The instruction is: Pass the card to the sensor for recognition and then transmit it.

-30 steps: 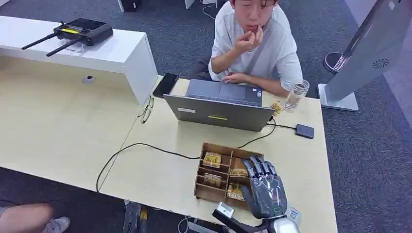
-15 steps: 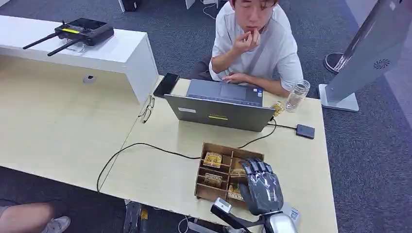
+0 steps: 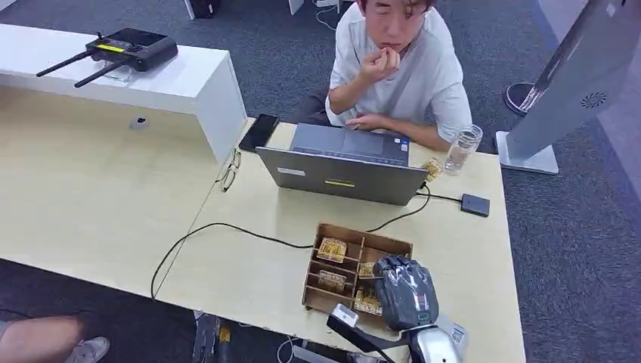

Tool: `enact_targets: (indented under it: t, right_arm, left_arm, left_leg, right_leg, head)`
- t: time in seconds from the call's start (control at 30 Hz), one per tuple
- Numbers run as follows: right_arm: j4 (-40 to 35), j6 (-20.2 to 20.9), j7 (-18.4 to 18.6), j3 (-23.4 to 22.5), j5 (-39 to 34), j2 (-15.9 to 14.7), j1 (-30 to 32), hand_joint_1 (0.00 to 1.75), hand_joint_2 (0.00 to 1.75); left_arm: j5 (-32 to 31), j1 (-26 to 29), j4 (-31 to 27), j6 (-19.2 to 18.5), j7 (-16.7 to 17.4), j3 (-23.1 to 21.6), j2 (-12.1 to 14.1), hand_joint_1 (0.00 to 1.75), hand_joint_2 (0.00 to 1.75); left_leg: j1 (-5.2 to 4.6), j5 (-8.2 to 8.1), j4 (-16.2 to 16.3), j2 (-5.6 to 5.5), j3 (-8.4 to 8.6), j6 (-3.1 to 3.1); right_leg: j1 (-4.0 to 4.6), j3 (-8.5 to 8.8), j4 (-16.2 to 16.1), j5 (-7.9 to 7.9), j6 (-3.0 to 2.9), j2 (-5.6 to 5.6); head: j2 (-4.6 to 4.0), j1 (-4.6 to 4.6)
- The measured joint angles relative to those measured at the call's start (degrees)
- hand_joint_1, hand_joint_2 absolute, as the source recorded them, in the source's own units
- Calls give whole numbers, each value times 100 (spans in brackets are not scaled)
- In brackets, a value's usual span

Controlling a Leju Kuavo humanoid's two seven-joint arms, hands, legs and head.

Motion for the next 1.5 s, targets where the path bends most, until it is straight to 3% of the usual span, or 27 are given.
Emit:
enact_targets:
  t: [0.17, 0.9, 1.5]
  right_arm:
    - [31, -11, -2, 0, -9, 9, -38, 175, 175]
    - [-31, -426, -96, 0, 72, 13, 43, 175, 175]
    - [-1845, -1027, -324, -52, 160, -151, 523, 175, 175]
  left_arm:
    - [26, 3, 0, 0, 0, -64, 2, 0, 0]
    - [120, 12, 0, -11, -28, -96, 0, 0, 0]
    - [420, 14, 13, 127, -240, -101, 24, 0, 0]
  left_leg:
    - [0, 3, 0, -3, -1, 3]
    - [0, 4, 0, -1, -2, 2]
    - [1, 2, -1, 5, -3, 1]
  right_leg:
    - [0, 1, 0, 0, 0, -5]
    - [1, -2, 0, 0, 0, -3]
    - [1, -8, 0, 0, -1, 10]
  head:
    - [0, 0]
    - [0, 0]
    - [0, 0]
